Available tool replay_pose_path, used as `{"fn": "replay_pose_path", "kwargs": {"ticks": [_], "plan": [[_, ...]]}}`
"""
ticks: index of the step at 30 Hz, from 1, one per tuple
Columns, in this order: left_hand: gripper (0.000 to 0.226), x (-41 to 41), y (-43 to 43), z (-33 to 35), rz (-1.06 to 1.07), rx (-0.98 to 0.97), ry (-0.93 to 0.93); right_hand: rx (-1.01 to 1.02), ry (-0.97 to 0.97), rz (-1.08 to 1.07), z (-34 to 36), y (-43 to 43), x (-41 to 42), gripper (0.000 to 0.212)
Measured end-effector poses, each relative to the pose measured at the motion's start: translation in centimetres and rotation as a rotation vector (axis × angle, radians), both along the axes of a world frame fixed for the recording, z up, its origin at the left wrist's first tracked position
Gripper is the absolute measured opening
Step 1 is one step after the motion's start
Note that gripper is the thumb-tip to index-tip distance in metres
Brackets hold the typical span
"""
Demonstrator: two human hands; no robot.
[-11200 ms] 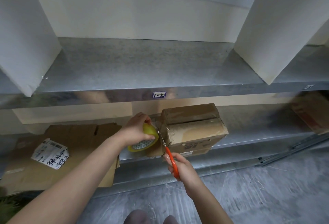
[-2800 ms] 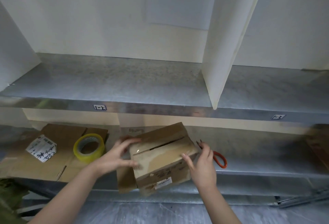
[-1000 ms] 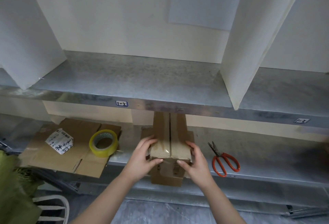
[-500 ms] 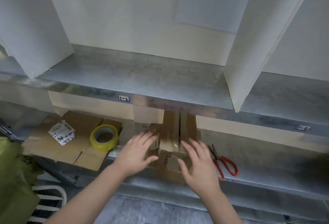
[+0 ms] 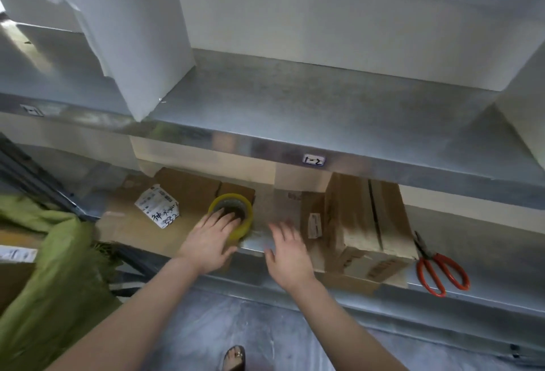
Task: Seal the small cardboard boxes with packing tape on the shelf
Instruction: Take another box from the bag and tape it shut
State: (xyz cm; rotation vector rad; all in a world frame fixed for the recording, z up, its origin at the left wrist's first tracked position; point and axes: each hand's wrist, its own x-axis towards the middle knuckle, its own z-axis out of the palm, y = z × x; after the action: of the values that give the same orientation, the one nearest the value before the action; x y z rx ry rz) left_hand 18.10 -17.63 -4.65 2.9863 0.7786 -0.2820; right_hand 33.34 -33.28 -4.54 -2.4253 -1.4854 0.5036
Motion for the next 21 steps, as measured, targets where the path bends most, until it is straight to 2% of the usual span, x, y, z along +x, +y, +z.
{"fn": "replay_pose_path", "kwargs": {"ticks": [7, 14, 18, 21], "plan": [[0.067, 0.4, 4.6, -1.8, -0.123, -0.014, 0.032, -0.134, 0.024, -0.071, -3.9, 4.9, 1.1, 0.057], [0.047, 0.7, 6.5, -2.6, -0.193, -0.108, -0.094, -0.049, 0.0, -0.115, -4.8, 6.5, 2.1, 0.017], [0.046, 0.1, 7.2, -3.0, -0.243, -0.108, 0.003, -0.042, 0.003, -0.146, -4.6, 6.3, 2.1, 0.015], [0.043, 0.0, 7.5, -2.0, -0.201, -0.23, -0.06, -0.04, -0.026, -0.171, -3.5, 5.9, 1.7, 0.018]]}}
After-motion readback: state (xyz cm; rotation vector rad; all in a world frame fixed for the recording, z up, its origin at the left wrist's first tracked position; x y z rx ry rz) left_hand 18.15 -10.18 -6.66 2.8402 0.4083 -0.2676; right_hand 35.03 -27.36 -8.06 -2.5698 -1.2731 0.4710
